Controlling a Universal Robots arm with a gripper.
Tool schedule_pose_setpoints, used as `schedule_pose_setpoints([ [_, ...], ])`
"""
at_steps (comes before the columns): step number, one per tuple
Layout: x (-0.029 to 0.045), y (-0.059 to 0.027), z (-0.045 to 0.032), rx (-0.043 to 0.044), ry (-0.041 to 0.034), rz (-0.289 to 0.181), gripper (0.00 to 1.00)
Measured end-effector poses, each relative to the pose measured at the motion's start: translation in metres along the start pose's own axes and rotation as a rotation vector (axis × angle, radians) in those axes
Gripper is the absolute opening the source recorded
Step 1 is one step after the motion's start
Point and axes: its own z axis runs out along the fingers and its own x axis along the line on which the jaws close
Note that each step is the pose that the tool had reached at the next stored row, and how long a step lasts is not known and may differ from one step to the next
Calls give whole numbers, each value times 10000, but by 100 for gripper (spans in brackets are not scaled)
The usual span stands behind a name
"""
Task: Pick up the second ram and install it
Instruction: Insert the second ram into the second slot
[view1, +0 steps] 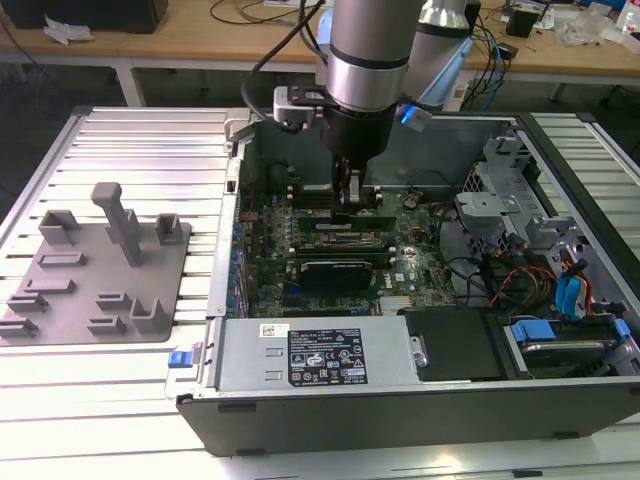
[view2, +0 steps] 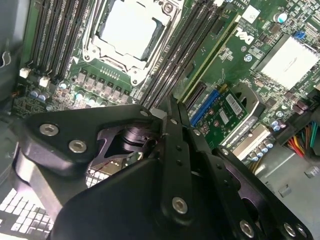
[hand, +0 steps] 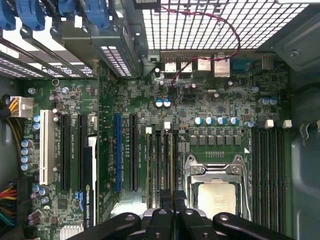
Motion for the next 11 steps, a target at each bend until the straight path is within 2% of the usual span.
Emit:
schedule_pose_setpoints([
  [6,-3,-5,121,7,17,-33,9],
  [11,-4,-7,183,12,50,-250,9],
])
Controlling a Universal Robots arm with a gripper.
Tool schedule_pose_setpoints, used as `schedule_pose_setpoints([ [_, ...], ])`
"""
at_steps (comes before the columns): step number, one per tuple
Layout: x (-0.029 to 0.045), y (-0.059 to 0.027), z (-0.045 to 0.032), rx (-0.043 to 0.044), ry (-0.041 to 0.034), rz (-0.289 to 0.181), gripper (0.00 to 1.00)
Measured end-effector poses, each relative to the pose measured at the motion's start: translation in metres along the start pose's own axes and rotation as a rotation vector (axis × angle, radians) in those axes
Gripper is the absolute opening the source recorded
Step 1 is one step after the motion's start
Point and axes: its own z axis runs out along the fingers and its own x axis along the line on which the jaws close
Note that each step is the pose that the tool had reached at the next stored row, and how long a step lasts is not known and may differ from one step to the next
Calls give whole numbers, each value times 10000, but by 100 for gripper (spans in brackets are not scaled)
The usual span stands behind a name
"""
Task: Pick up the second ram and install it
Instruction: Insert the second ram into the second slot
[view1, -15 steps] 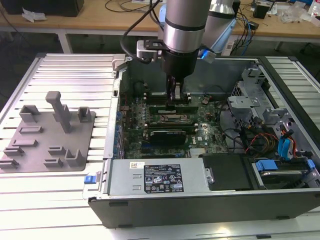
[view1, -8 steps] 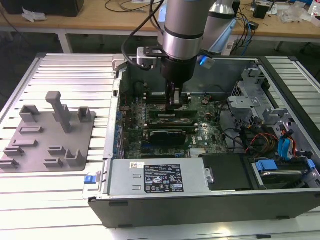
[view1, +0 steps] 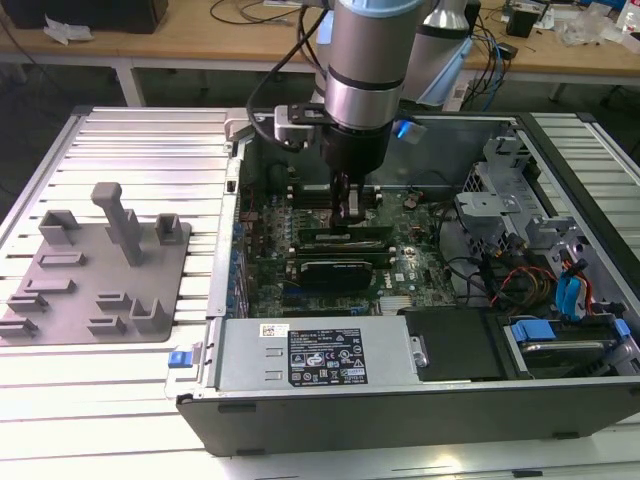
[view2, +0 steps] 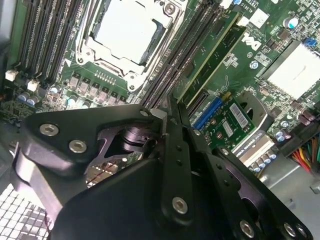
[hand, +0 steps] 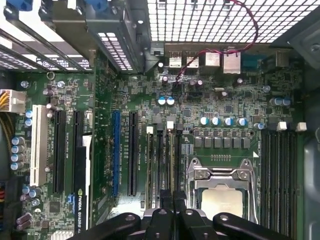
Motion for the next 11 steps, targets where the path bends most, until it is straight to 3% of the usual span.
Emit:
schedule_pose_setpoints([
  [3,-1,0,28,-9,-13,347,9],
  [5,-1,-1,36,-9,-15,354,9],
  [7,-2,-2,65,50,-8,207,9],
  [11,-3,-4,92,53,-9,181,9],
])
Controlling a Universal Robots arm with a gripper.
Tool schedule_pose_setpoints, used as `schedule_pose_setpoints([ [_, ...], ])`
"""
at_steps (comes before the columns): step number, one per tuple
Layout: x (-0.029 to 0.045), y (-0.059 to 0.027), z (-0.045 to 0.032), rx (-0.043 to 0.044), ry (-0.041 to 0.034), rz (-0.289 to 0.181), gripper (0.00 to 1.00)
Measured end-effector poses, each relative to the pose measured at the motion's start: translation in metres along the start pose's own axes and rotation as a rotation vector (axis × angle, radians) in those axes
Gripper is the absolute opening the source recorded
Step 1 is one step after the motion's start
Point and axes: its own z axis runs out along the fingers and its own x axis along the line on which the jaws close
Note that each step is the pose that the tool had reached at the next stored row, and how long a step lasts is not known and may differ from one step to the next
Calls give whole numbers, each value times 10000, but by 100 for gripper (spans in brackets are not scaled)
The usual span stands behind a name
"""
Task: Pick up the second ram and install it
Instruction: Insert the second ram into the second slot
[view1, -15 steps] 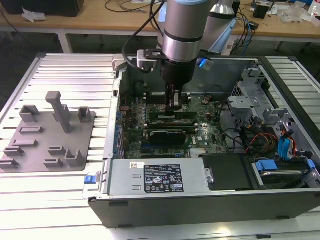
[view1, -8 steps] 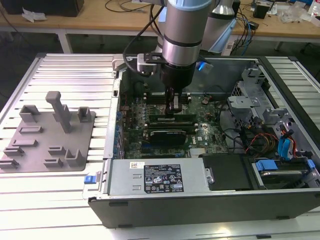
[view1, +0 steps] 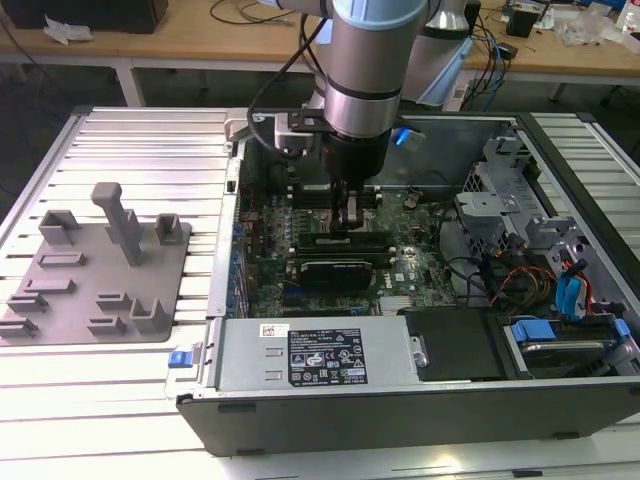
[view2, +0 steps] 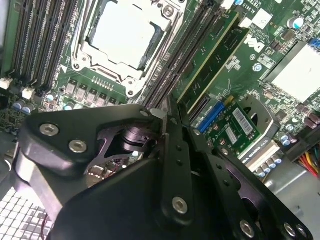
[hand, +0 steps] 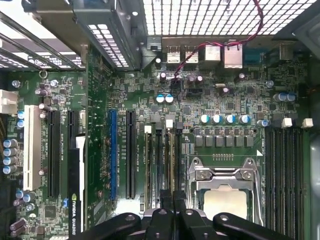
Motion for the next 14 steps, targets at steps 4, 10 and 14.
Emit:
schedule_pose_setpoints([
  [4,-1,-1,32,1,0,1,9],
  [10,-1,-1,49,0,2,3,9],
  [14,-1,5,55,0,1,4,9],
])
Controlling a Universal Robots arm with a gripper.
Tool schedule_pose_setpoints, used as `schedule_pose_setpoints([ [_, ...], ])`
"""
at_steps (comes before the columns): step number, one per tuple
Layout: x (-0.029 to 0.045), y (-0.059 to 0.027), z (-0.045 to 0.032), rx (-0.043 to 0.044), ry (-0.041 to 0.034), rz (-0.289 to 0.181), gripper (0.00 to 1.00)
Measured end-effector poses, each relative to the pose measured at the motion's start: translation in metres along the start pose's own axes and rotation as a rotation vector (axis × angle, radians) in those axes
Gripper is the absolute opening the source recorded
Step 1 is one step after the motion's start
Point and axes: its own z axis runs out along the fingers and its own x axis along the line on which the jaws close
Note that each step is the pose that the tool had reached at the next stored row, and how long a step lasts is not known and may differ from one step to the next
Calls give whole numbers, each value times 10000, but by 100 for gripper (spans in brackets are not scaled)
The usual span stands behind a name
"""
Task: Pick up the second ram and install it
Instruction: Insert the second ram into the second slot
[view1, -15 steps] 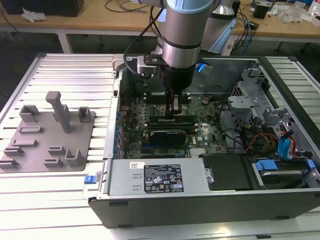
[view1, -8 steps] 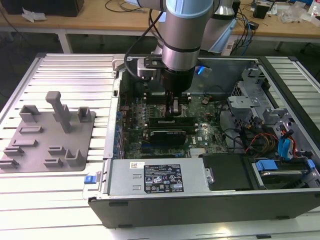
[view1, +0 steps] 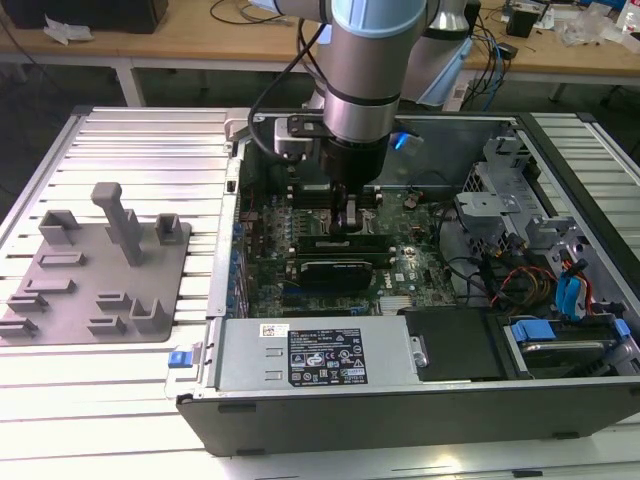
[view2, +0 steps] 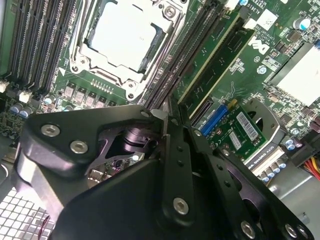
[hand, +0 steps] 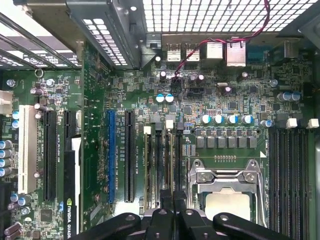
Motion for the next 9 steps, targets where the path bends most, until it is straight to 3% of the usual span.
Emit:
schedule_pose_setpoints([
  [9,-1,0,16,-2,-2,82,9],
])
